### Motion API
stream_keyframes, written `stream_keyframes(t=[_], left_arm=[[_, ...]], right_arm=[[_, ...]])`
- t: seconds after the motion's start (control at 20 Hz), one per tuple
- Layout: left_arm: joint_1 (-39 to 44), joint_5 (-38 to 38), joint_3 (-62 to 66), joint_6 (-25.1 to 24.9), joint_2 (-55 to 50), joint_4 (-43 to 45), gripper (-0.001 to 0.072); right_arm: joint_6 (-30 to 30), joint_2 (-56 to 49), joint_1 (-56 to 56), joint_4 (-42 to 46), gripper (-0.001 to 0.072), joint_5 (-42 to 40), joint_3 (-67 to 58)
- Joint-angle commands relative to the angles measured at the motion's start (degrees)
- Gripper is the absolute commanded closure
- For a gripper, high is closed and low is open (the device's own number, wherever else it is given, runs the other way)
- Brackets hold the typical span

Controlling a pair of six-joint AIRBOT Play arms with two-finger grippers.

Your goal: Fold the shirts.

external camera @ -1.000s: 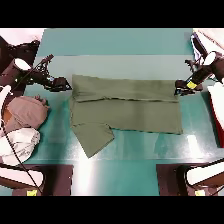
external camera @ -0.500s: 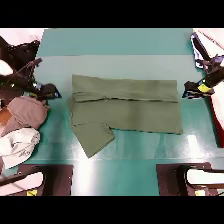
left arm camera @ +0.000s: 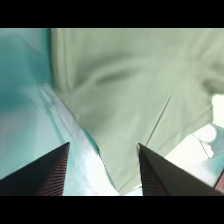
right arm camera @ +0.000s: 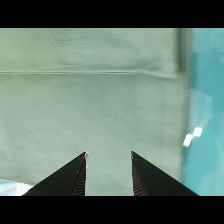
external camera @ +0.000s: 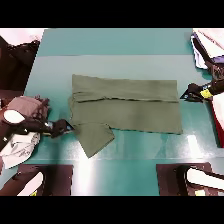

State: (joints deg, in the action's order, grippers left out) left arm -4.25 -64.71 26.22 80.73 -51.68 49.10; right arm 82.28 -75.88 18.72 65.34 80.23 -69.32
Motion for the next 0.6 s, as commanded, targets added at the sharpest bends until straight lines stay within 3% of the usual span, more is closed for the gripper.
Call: stream_keyframes(t=[0.0, 0.15, 0.45, 0.5, 0.55], left_arm=[[7.5, 6.21, -6.23, 2.45, 1.51, -2.69, 0.0208], [12.09, 8.76, -6.23, 6.27, 1.4, -1.22, 0.0207], [12.26, 10.88, -6.21, 6.29, 1.38, -3.43, 0.0209], [12.26, 10.64, -6.21, 6.21, 1.38, -3.85, 0.028], [12.26, 10.19, -6.21, 4.57, 1.38, -4.22, 0.0516]], right_arm=[[-0.42, 0.37, 0.35, -3.02, 0.04, -0.02, 0.61], [-0.5, 0.37, 0.35, -2.84, 0.04, 0.94, 0.61], [-0.85, 0.39, 0.35, -2.8, 0.04, 1.77, 0.61], [-1.66, 0.39, 0.44, -2.71, 0.04, 2.99, 0.63], [-2.03, 0.37, 0.74, -2.23, 0.04, 4.52, 0.63]])
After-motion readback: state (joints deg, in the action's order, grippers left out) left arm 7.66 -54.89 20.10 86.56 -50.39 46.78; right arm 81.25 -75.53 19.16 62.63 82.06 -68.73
